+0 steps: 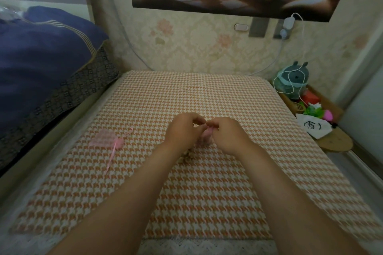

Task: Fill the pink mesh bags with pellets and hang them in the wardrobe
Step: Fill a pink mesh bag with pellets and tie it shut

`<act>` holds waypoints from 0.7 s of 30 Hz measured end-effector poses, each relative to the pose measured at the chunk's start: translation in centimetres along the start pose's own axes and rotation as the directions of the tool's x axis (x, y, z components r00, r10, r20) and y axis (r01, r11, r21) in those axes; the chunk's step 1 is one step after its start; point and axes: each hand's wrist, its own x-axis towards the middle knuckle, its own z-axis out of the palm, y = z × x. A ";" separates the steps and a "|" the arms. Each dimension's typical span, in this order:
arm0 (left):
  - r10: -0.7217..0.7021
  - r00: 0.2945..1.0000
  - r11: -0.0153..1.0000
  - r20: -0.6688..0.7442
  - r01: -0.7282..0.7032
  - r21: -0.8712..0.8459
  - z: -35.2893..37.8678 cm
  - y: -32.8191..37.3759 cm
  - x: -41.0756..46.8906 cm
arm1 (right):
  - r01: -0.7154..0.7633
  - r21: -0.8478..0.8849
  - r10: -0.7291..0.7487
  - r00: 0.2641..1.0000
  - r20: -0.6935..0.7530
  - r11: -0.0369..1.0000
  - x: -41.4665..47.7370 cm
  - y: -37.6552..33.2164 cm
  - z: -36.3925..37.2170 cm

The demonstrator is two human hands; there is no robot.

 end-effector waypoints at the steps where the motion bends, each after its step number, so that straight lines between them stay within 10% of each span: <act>1: 0.015 1.000 1.000 0.002 -0.015 0.011 0.1 0.0 0.1 | 0.001 0.015 -0.001 1.000 0.012 1.000 0.1 0.1 -0.1; 11: 0.022 0.999 0.994 0.024 -0.020 -0.105 -0.4 -1.8 1.4 | -0.008 -0.013 0.008 1.000 -0.003 1.000 1.3 1.1 0.1; 21: -0.012 0.950 0.934 0.311 -0.100 0.342 -1.5 -3.2 -1.7 | -0.005 -0.029 0.005 1.000 -0.002 1.000 0.7 0.9 0.4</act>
